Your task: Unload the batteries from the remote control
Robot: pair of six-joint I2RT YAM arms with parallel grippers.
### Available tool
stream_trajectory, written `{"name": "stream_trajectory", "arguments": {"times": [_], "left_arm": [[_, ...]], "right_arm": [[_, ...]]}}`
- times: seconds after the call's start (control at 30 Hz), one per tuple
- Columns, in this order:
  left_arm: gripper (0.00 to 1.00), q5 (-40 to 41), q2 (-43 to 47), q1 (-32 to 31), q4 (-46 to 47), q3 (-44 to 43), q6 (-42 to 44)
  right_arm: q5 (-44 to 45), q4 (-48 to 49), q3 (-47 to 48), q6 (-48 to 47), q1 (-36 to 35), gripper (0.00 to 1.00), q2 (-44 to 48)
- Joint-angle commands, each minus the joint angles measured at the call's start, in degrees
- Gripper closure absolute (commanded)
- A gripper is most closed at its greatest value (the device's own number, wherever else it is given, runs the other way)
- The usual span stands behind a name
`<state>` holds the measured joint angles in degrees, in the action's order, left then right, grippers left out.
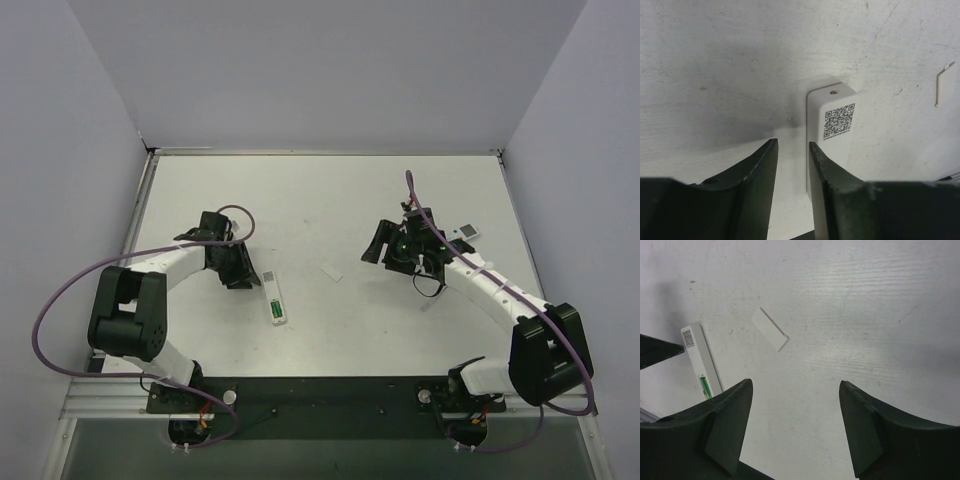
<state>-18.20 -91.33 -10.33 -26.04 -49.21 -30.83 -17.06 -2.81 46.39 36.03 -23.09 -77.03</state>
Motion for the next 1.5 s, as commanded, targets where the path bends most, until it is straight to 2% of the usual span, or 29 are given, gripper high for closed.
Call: {"name": "stream_trajectory", "arguments": {"times": [0.0, 0.07, 0.1, 0.2, 0.23, 0.37, 0.5, 0.6, 0.73, 0.8, 1.0, 1.47], "left_arm": [[0.52, 2.7, 4.3, 0.3, -3.0, -3.0, 0.8], [0.43, 1.8, 6.3, 0.3, -3.0, -3.8, 2.1], [0.29, 1.1, 7.2, 0.1, -2.9, -4.1, 2.7], [0.09, -1.8, 9.8, -0.3, -4.1, -6.0, 6.0], [0.07, -2.4, 10.3, -0.6, -4.7, -6.8, 8.0], [0.06, -1.8, 14.1, -3.1, -7.2, -6.8, 12.9], [0.06, 1.0, 17.6, -5.0, -6.4, -3.3, 14.6], [0.06, 0.4, 20.7, -5.6, -3.9, 0.6, 14.5], [0.06, 6.1, 22.4, -8.6, -5.2, -0.6, 16.1], [0.06, 8.9, 22.6, -9.1, -6.1, -0.8, 16.2], [0.06, 9.7, 22.1, -9.1, -6.5, -2.1, 16.8], [0.06, 12.6, 22.9, -9.1, -6.7, -2.2, 16.6]], "right_arm": [[9.5, -7.2, 3.1, 1.7, 1.5, 0.32, 2.9], [16.8, -9.9, 4.6, 3.5, 2.6, 0.24, 3.1], [19.6, -10.5, 4.9, 4.1, 3.0, 0.22, 3.2], [27.6, -12.5, 7.5, 6.2, 5.2, 0.13, 2.3], [29.4, -13.5, 8.8, 6.8, 5.8, 0.04, 0.4], [36.2, -20.7, 16.3, 8.2, 9.3, 0.04, -7.7], [39.1, -22.8, 21.8, 7.6, 13.1, 0.05, -15.9], [36.4, -23.1, 25.1, 7.5, 17.3, 0.1, -21.1], [33.1, -23.0, 28.4, 7.9, 21.4, 0.12, -26.4], [30.3, -23.0, 30.3, 7.8, 22.7, 0.12, -27.9], [26.3, -22.2, 34.8, 6.4, 24.6, 0.13, -33.7], [25.9, -23.0, 35.4, 9.6, 27.0, 0.21, -37.1]]}}
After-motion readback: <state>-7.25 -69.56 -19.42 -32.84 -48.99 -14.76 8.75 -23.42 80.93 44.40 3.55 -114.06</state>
